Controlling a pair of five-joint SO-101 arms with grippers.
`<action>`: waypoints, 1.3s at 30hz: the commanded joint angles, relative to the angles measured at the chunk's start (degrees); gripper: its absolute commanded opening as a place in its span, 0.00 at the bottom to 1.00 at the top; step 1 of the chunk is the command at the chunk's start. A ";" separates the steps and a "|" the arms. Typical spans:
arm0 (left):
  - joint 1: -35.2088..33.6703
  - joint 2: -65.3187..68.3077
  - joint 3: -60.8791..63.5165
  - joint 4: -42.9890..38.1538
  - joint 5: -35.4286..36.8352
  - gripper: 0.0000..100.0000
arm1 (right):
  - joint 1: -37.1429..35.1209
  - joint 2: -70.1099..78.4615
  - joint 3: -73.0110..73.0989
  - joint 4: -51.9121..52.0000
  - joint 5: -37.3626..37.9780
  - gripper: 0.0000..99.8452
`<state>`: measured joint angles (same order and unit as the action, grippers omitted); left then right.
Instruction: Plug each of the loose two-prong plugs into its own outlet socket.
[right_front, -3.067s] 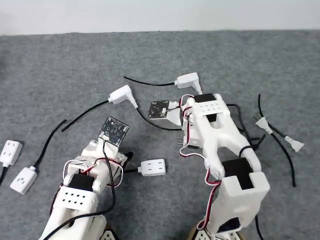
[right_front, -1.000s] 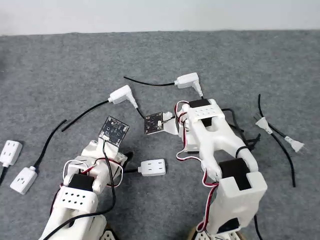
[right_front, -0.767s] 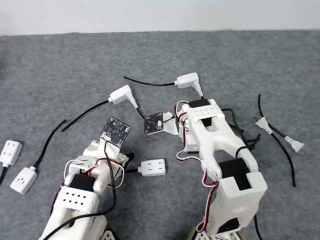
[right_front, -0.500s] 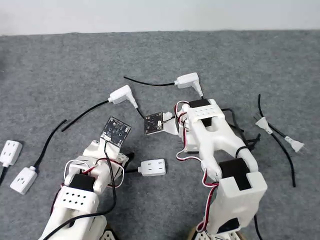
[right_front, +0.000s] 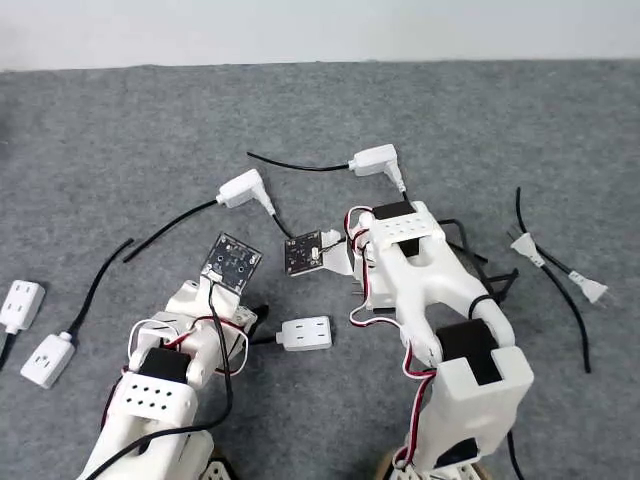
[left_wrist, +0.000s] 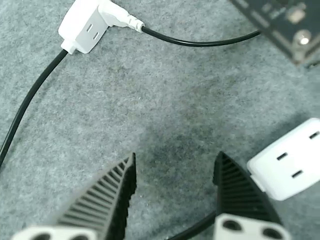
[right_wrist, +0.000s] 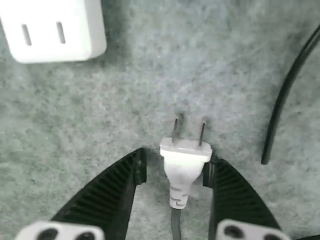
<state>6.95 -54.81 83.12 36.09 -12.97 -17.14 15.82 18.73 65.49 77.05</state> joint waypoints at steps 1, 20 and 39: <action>0.35 -0.70 -0.13 -1.05 0.35 0.24 | -1.63 1.10 -1.41 -0.75 0.62 0.20; 0.79 -0.79 -0.31 -0.09 0.35 0.22 | -1.80 -9.19 -1.23 7.52 -4.13 0.01; 6.33 -51.08 11.21 3.78 39.03 0.08 | -4.97 -30.11 -0.44 13.41 -37.01 0.01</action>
<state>10.37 -95.52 90.24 39.87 18.86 -21.63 -11.78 18.90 78.24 42.24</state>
